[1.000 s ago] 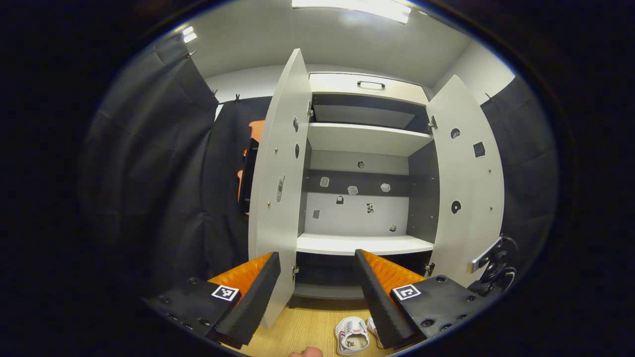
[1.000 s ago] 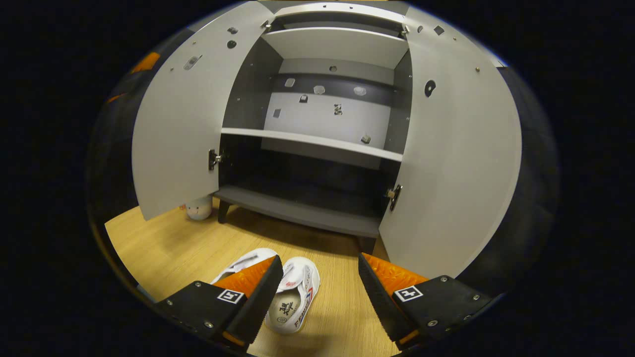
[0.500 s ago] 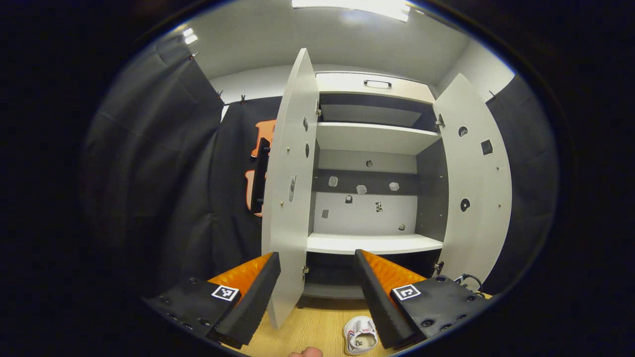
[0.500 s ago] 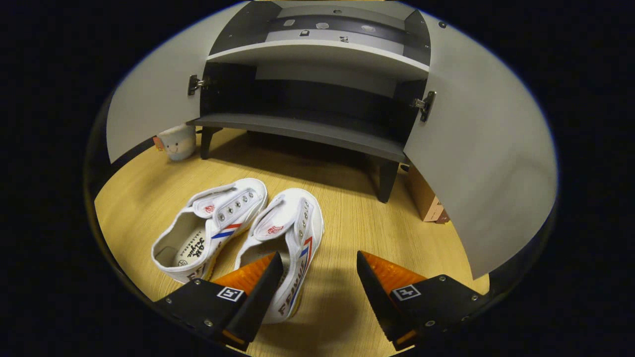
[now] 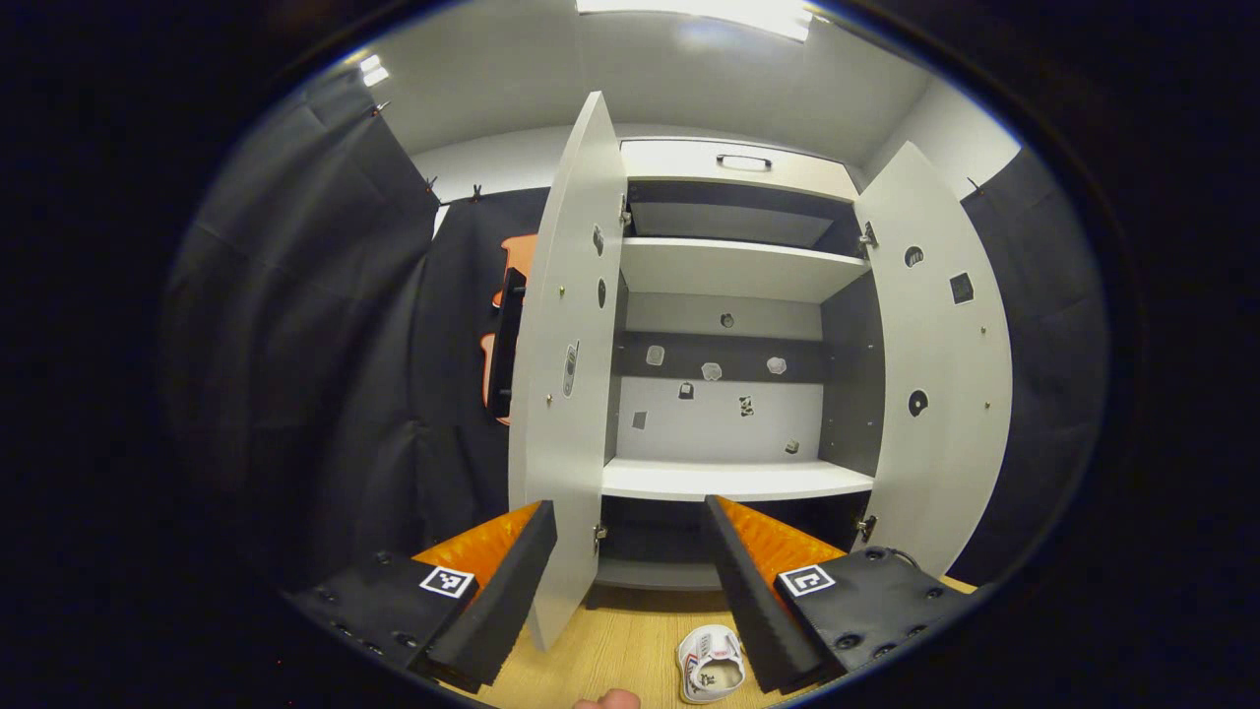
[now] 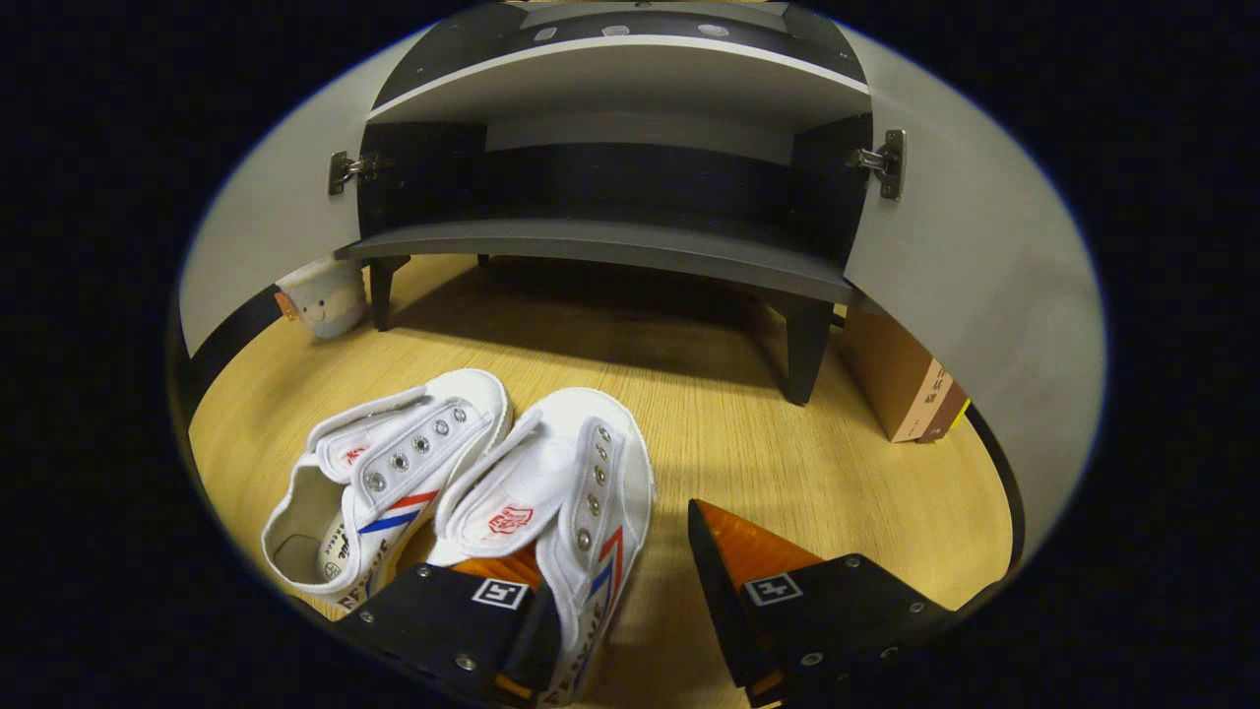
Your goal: Grab one shoe with the right hand and put it into the shoe cabinet, grab the other shoe with the left hand and put it into the shoe cabinet; then close the right door with the right hand and the left door with the left hand.
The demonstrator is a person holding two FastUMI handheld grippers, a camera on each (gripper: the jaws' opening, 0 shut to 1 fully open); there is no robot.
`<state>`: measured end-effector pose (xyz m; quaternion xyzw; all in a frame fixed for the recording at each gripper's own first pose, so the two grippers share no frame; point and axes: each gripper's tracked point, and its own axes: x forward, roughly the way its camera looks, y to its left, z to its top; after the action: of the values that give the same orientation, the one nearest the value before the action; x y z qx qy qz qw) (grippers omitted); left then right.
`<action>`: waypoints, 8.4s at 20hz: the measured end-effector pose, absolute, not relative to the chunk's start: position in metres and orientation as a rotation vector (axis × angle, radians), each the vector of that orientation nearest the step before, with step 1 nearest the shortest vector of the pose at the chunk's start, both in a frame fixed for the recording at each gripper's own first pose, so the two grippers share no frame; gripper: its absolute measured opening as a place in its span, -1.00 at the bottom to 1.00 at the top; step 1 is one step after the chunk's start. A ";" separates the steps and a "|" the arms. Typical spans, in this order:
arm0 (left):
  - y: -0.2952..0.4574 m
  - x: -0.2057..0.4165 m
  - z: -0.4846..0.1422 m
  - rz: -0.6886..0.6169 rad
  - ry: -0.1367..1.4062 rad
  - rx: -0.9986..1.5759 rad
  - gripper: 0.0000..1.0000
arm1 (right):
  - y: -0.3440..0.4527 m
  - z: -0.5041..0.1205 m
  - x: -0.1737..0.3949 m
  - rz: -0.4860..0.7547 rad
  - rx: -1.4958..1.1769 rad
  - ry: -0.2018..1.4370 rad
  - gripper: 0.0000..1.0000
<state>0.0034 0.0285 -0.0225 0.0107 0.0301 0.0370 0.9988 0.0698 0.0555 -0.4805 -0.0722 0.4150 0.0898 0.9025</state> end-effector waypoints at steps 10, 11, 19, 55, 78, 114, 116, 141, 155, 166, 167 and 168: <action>0.016 0.004 -0.028 0.049 0.080 0.021 0.93 | 0.044 -0.479 0.073 0.123 -0.198 0.854 -0.97; 0.014 0.004 -0.027 0.046 0.079 0.021 0.93 | 0.042 -0.475 0.071 0.113 -0.198 0.846 -0.97; 0.006 0.007 -0.031 0.020 0.075 0.001 0.93 | 0.059 -0.353 0.056 0.127 -0.126 0.622 -0.97; 0.033 0.017 -0.053 0.050 0.085 -0.005 0.93 | 0.052 -0.200 0.447 -0.138 -0.106 0.663 -0.89; 0.012 0.019 -0.047 -0.008 0.064 -0.079 0.93 | 0.092 -0.062 0.345 0.125 -0.147 0.362 0.89; -0.056 -0.003 -0.381 -0.249 0.882 0.028 0.95 | -0.028 -0.059 0.021 -0.011 -0.014 0.106 0.89; -0.060 0.005 -0.401 -0.239 0.906 0.012 0.95 | -0.036 -0.059 0.021 -0.029 -0.001 0.112 0.88; -0.033 0.060 -0.431 -0.116 0.773 -0.016 -0.75 | -0.031 -0.077 0.043 0.014 0.010 0.168 0.88; -0.048 0.162 -0.076 -0.088 0.327 -0.055 -0.77 | -0.012 -0.077 0.045 0.056 0.058 0.153 0.88; -0.043 0.359 -0.139 0.019 0.496 0.029 -0.78 | -0.034 -0.065 0.021 -0.025 0.070 0.141 0.88; -0.041 0.366 -0.150 0.031 0.523 0.047 -0.78 | -0.036 -0.067 0.021 -0.032 0.071 0.147 0.88; -0.037 0.373 -0.160 0.048 0.545 0.061 -0.78 | -0.037 -0.069 0.021 -0.036 0.070 0.155 0.88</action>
<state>0.3733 -0.0370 -0.1599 0.0302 0.2692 0.0237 0.9623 0.0209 -0.0374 -0.0689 0.0348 0.0774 -0.0178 0.9962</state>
